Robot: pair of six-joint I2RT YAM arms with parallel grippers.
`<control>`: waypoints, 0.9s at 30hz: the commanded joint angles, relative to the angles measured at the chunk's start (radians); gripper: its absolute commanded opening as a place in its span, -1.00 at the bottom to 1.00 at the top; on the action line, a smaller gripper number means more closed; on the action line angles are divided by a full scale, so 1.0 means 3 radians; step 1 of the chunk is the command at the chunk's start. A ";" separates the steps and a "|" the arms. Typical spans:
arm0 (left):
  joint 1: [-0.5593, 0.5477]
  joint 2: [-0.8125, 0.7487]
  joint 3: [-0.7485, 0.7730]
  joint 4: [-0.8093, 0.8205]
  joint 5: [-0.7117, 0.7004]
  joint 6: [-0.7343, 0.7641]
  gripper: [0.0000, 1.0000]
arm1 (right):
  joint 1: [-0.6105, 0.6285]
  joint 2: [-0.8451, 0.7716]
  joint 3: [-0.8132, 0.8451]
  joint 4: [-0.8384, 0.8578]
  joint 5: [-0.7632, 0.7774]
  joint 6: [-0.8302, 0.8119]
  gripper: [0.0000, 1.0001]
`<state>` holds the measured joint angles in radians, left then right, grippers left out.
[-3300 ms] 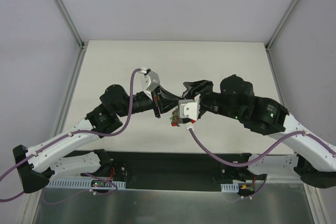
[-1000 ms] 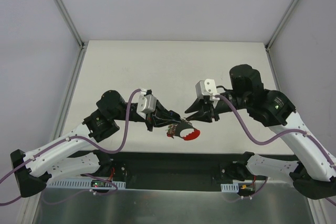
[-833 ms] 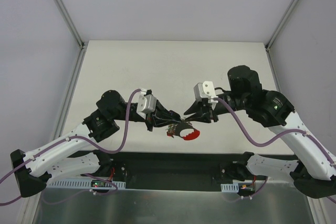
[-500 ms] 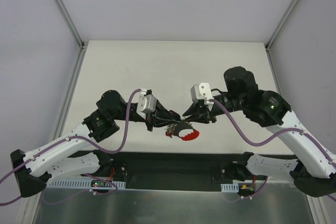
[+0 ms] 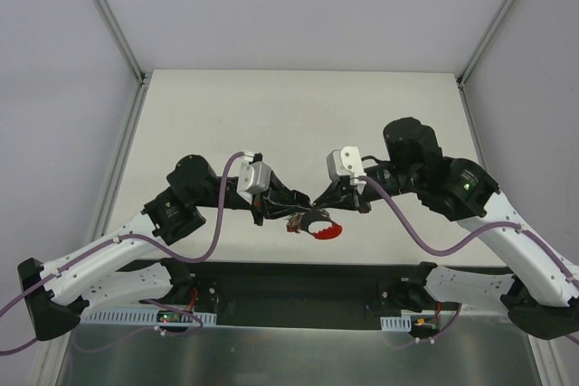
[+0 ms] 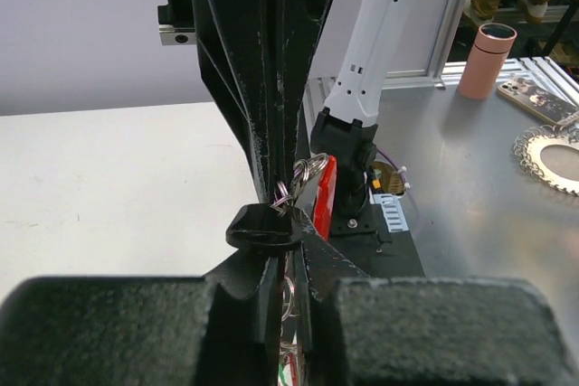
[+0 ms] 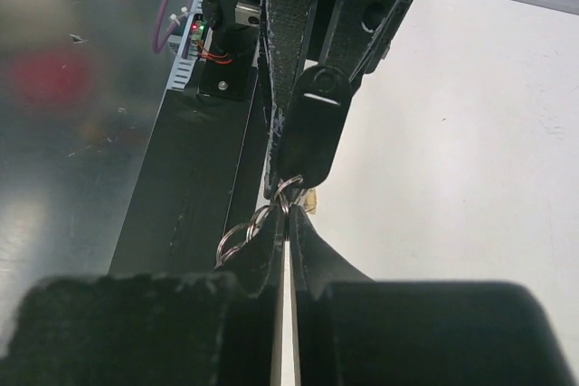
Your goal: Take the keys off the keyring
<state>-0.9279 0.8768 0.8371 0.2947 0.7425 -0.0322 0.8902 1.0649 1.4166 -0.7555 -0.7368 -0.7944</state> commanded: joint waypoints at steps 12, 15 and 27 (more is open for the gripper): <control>0.0010 -0.0437 0.0246 -0.0501 -0.0379 0.0449 0.00 | 0.0034 -0.0267 0.0013 -0.0171 -0.0310 -0.0532 -0.99; 0.0010 -0.0377 0.0420 -0.0777 -0.0226 0.0593 0.11 | 0.0029 -0.0318 -0.0002 -0.0181 -0.0412 -0.0578 -0.99; 0.0005 -0.0054 0.0620 -0.0962 0.0388 0.0384 0.10 | 0.0024 -0.0492 -0.0140 0.0222 -0.0586 -0.0415 -0.98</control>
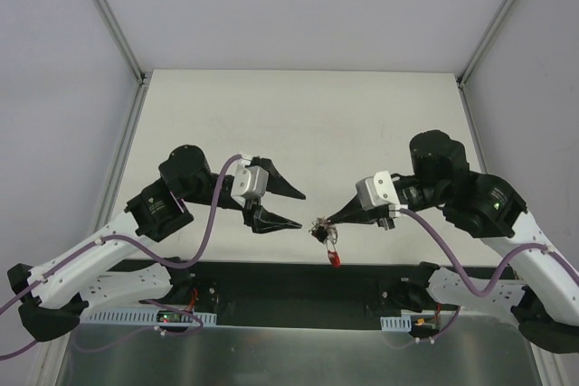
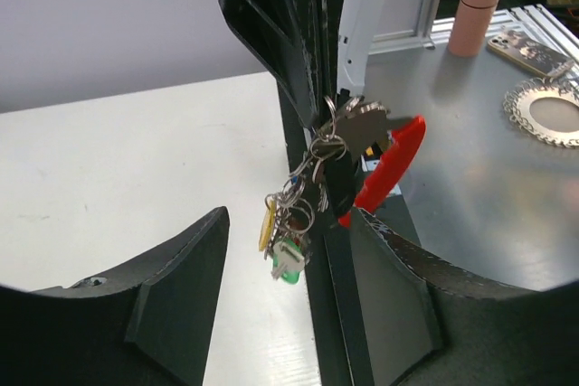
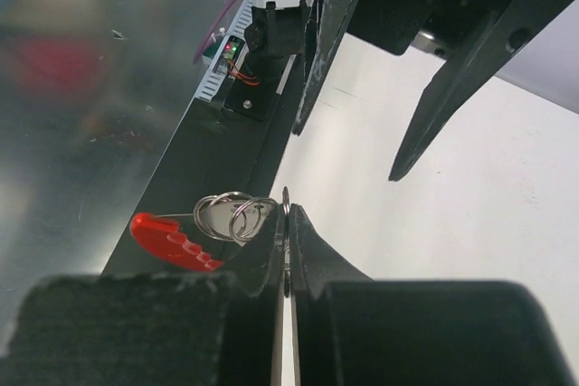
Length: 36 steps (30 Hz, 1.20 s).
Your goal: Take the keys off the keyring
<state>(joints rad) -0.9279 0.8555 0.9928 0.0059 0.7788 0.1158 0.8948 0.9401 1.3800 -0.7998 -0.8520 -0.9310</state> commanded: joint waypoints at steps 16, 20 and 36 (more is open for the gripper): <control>-0.0230 0.0175 0.0055 0.0220 -0.0003 -0.0381 0.09 | 0.0014 -0.0143 -0.0080 0.0748 -0.0080 0.0276 -0.99; -0.0256 0.0216 0.0050 0.0338 -0.0049 -0.0381 0.09 | 0.0019 -0.0137 -0.0090 0.0748 -0.0090 0.0291 -0.99; -0.0297 0.0324 0.0055 0.0400 -0.0096 -0.0376 -0.11 | 0.0014 -0.0153 -0.0100 0.0810 -0.0008 0.0332 -0.99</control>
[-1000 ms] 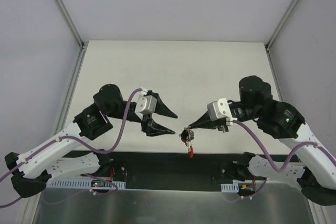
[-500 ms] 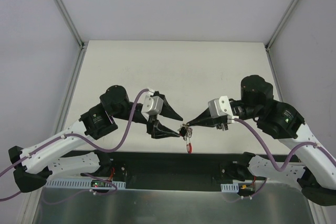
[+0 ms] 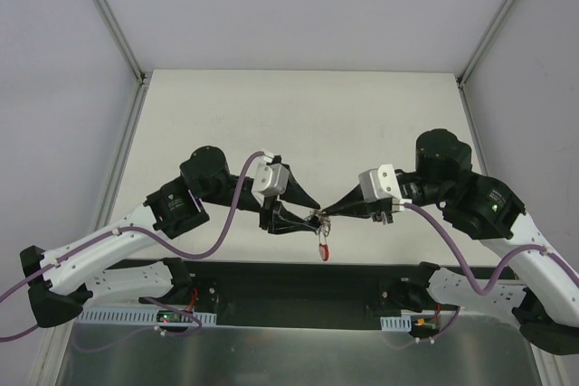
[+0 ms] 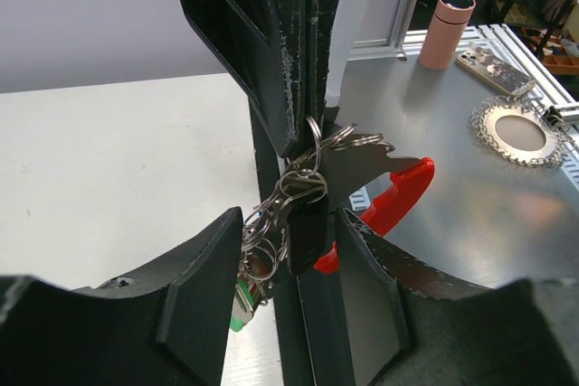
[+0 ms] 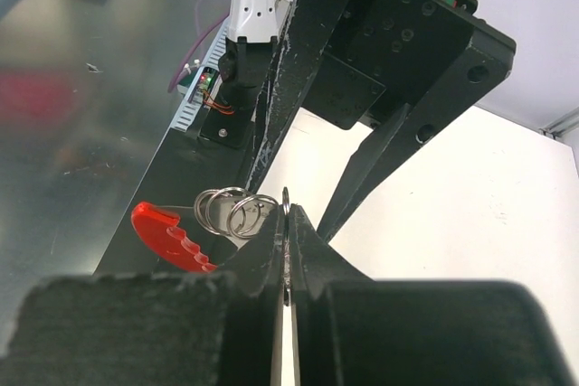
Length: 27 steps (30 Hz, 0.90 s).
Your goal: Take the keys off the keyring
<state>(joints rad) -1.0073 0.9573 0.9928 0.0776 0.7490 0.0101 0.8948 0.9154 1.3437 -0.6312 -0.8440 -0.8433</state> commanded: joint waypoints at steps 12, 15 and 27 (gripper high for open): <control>-0.0032 -0.0256 0.0101 0.0130 -0.0395 0.0094 -0.21 | 0.0009 -0.0034 -0.0051 0.0079 0.0139 0.0034 -0.99; -0.0038 -0.0210 0.0137 0.0125 -0.0324 0.0104 -0.24 | 0.0014 -0.0014 -0.0041 0.0094 0.0175 0.0055 -0.98; -0.0032 -0.0261 0.0071 -0.0105 -0.0390 0.0207 -0.18 | 0.0009 -0.0034 -0.0005 0.0110 0.0170 0.0091 -0.99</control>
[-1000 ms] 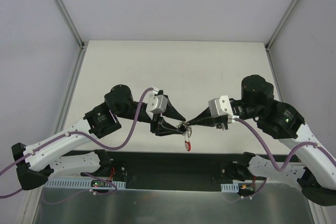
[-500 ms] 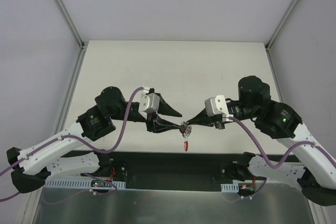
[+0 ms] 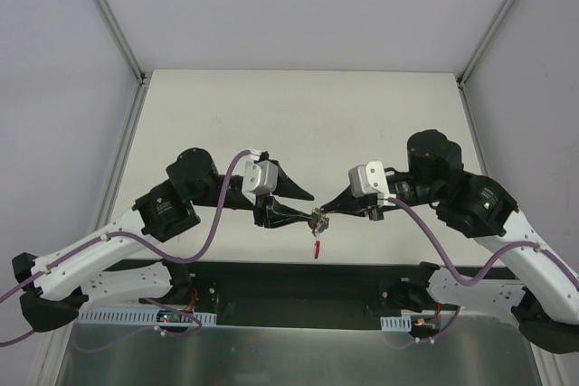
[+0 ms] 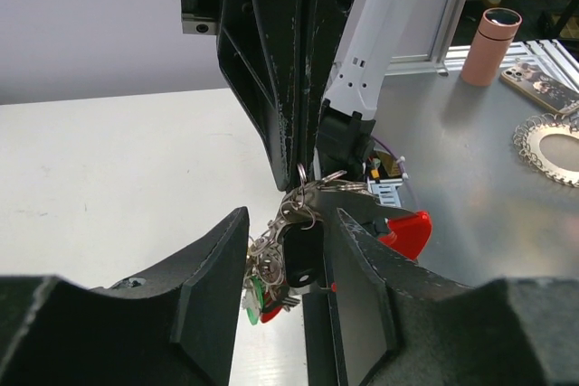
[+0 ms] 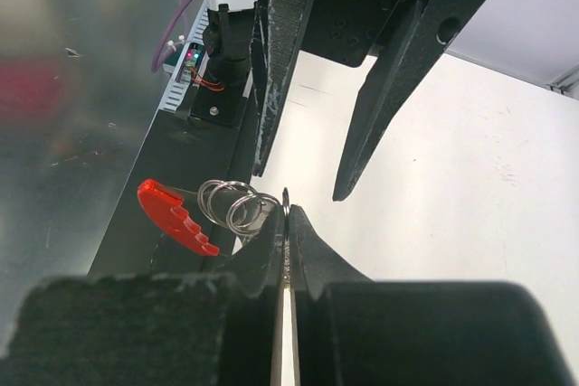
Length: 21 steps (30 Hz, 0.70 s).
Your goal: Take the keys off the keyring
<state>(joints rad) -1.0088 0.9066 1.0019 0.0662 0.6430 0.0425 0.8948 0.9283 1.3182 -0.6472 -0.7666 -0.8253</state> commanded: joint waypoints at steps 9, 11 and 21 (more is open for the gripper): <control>-0.0027 0.0005 0.0045 -0.0200 0.0122 0.0053 -0.03 | 0.0009 -0.0134 0.0070 0.0275 -0.0339 0.0061 -0.98; -0.0027 0.0030 0.0055 -0.0195 0.0147 0.0037 -0.03 | 0.0009 -0.0154 0.0070 0.0326 -0.0390 0.0087 -0.98; -0.0063 0.0205 0.0137 -0.0027 0.0475 -0.0132 -0.07 | 0.0004 -0.0251 -0.0012 0.0521 -0.0579 0.0143 -0.99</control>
<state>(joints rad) -1.0107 0.9688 1.0058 0.0010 0.7219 0.0269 0.8948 0.8726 1.3140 -0.5842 -0.8700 -0.7929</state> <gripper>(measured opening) 0.468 0.015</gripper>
